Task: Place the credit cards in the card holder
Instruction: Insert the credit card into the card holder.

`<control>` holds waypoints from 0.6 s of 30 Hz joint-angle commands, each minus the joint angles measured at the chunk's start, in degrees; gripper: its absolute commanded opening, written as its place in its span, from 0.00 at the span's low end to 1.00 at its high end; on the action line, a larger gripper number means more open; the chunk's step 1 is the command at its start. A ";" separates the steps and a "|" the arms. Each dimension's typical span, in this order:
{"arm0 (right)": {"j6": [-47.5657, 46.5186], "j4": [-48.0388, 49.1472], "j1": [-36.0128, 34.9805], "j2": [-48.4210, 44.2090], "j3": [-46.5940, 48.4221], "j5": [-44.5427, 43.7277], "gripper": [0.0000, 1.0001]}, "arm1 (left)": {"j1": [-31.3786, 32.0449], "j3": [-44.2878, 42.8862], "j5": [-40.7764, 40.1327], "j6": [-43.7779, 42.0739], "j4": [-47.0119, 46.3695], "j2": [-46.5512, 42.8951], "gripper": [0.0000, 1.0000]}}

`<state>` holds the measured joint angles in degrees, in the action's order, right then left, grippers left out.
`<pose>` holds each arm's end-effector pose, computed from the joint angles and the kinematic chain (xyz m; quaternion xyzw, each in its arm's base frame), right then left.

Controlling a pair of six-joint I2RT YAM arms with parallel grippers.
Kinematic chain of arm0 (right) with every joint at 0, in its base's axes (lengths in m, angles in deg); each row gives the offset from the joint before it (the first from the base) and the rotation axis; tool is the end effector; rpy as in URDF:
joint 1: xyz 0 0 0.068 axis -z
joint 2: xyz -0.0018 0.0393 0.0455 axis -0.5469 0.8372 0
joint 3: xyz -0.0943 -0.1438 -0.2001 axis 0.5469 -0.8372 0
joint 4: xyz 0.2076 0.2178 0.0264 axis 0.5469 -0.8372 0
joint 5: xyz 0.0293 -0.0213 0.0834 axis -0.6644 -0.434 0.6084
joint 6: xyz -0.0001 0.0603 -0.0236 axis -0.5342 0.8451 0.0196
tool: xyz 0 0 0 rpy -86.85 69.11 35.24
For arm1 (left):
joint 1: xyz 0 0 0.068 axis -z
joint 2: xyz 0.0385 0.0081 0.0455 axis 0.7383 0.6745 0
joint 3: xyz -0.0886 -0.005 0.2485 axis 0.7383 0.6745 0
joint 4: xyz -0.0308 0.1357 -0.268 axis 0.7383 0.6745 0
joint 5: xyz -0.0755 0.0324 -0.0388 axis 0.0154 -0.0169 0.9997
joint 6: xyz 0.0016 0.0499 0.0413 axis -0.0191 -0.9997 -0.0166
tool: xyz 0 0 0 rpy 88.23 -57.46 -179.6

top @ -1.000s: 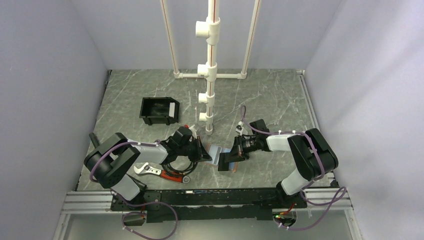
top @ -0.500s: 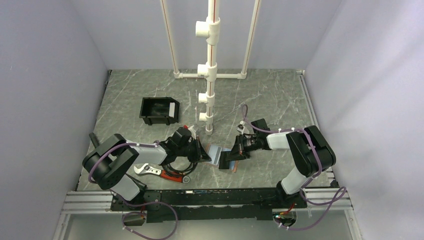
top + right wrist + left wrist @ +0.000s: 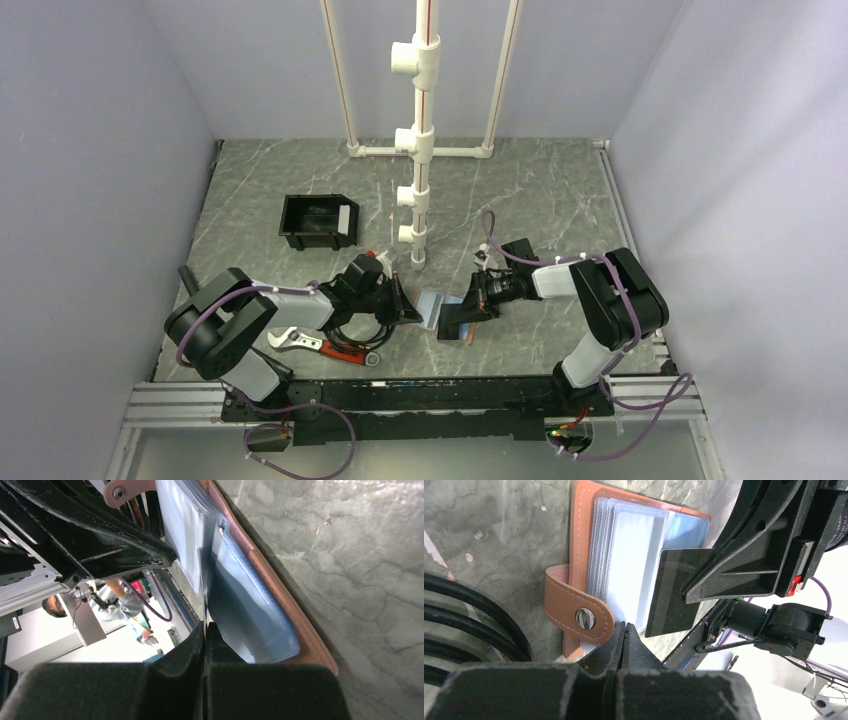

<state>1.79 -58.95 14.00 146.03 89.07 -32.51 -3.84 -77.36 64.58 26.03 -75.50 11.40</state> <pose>0.2381 0.1271 0.0449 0.0005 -0.8657 -0.5001 0.0205 0.2061 -0.2224 0.0709 -0.0449 0.8927 -0.4295 0.1289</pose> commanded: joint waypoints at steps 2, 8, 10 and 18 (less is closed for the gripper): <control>-0.47 1.68 0.35 1.09 -0.26 -0.17 0.00 | 0.10 0.41 -1.48 -0.75 2.46 -1.62 0.00; -0.22 1.65 0.74 1.29 -0.47 -0.81 0.00 | 0.09 0.52 -1.42 -0.64 2.33 -1.86 0.00; 0.04 2.47 0.70 2.17 -0.32 -0.46 0.00 | 0.04 0.71 -1.23 -0.50 1.75 -1.66 0.00; 2.68 6.92 0.62 4.35 2.15 0.90 0.00 | 0.06 0.85 -1.42 0.00 2.03 -1.09 0.00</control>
<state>3.67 -56.13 14.57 149.66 89.15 -30.35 -3.84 -77.23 64.58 26.08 -74.29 10.61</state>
